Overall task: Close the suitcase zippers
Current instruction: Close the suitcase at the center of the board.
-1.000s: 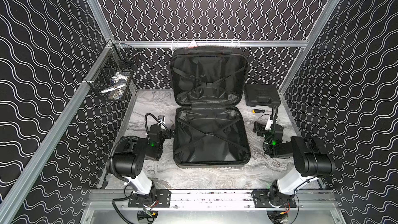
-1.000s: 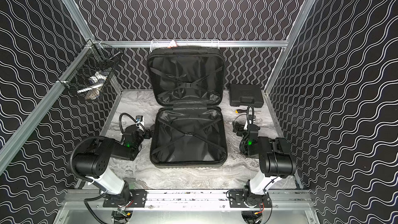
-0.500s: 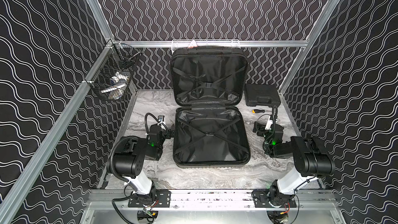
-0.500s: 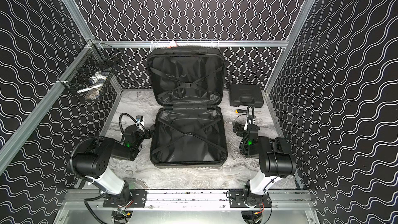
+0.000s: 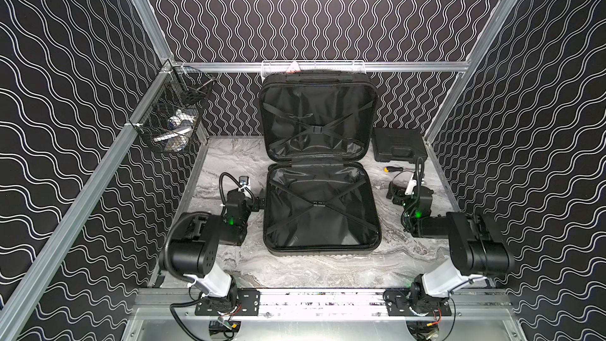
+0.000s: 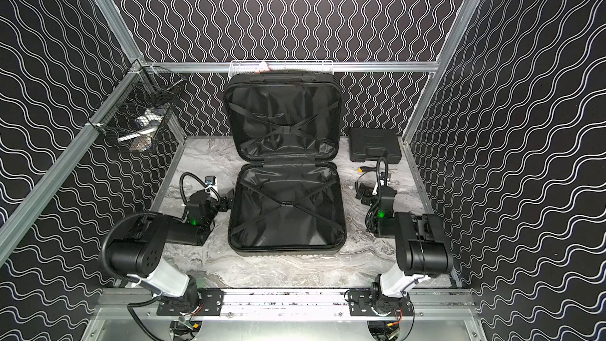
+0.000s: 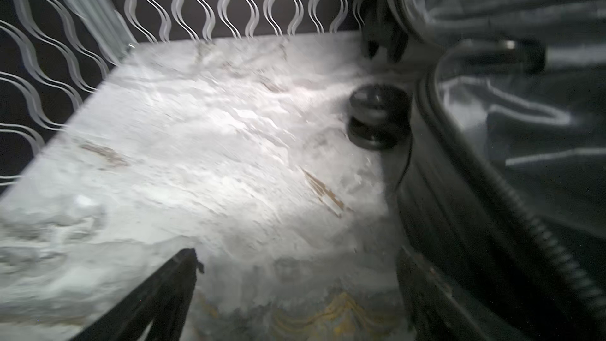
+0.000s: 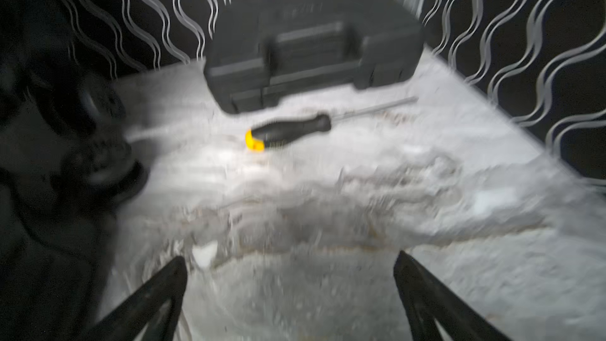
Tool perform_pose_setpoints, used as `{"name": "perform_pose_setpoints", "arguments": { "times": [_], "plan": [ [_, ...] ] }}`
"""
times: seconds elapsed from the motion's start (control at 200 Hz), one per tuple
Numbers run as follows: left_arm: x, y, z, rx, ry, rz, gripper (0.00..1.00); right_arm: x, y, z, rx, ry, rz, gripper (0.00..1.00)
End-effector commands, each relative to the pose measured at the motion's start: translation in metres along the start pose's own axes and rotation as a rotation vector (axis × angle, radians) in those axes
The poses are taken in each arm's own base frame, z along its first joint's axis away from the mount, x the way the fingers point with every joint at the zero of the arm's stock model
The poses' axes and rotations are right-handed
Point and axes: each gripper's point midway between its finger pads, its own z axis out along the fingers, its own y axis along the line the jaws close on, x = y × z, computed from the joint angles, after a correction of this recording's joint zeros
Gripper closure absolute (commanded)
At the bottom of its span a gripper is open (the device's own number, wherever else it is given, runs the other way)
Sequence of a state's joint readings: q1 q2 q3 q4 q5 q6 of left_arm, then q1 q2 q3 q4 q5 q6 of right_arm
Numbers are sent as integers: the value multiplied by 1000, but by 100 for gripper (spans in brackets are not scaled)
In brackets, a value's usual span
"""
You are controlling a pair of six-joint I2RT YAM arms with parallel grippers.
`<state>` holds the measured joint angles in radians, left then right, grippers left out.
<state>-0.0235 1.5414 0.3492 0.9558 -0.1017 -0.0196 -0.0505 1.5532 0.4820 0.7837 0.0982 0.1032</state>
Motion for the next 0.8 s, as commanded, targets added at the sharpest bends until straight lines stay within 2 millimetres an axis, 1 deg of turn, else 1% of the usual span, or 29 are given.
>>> {"name": "perform_pose_setpoints", "arguments": {
  "times": [0.0, 0.05, 0.055, 0.075, 0.12, 0.14, 0.215, 0.24, 0.255, 0.27, 0.4, 0.485, 0.505, 0.51, 0.53, 0.535, 0.561, 0.576, 0.581, 0.596, 0.671, 0.696, 0.726, 0.796],
  "plan": [
    [-25, 24, -15, -150, -39, -52, 1, -11, -7, -6, 58, 40, 21, 0],
    [-37, 35, -25, -211, -27, -128, 1, -26, -6, -12, 59, 17, 63, 0],
    [-40, 36, -26, -216, -34, -139, 1, -27, -5, -12, 58, 16, 66, 0],
    [-42, 38, -30, -231, -14, -171, 1, -34, -3, -14, 49, 9, 69, 0],
    [-50, 39, -36, -239, 24, -222, 1, -47, 4, -17, 16, 9, 65, 0],
    [-58, 38, -39, -232, 27, -246, 1, -52, 8, -18, 2, 13, 67, 0],
    [-61, 35, -48, -232, 126, -339, 1, -74, 24, -19, -65, 38, 99, 0],
    [-61, 33, -51, -230, 152, -369, 1, -81, 31, -19, -97, 48, 97, 0],
    [-60, 32, -52, -225, 170, -387, 1, -82, 37, -19, -125, 62, 95, 0],
    [-60, 30, -54, -216, 186, -403, 2, -88, 43, -19, -155, 63, 94, 0],
    [-53, -12, -65, 1, 321, -478, 14, -127, 90, -23, -392, 60, 80, 0],
    [-41, -30, -75, 95, 419, -472, 16, -151, 116, -24, -490, 15, 35, 0],
    [-38, -35, -78, 120, 443, -470, 16, -155, 121, -23, -501, 9, 19, 0],
    [-37, -36, -79, 127, 450, -470, 17, -153, 121, -23, -502, 16, 17, 0],
    [-34, -42, -82, 155, 474, -473, 18, -160, 127, -22, -512, 5, 3, 1],
    [-34, -42, -82, 158, 479, -473, 19, -158, 128, -21, -513, 11, -1, 1],
    [-30, -50, -85, 199, 507, -480, 21, -164, 133, -20, -523, 3, -17, 2],
    [-28, -54, -87, 217, 520, -485, 22, -162, 135, -18, -526, 9, -28, 3],
    [-27, -55, -88, 226, 525, -487, 23, -168, 137, -18, -529, -2, -31, 3],
    [-26, -59, -90, 250, 538, -494, 24, -174, 141, -18, -536, -13, -43, 4],
    [-17, -80, -97, 352, 590, -516, 30, -189, 155, -14, -542, -41, -81, 7],
    [-14, -84, -99, 364, 610, -517, 33, -194, 159, -13, -540, -52, -87, 8],
    [-7, -88, -101, 370, 638, -514, 33, -199, 163, -10, -538, -64, -93, 10],
    [5, -96, -104, 378, 680, -496, 39, -209, 173, -5, -542, -75, -113, 17]
  ]
}}
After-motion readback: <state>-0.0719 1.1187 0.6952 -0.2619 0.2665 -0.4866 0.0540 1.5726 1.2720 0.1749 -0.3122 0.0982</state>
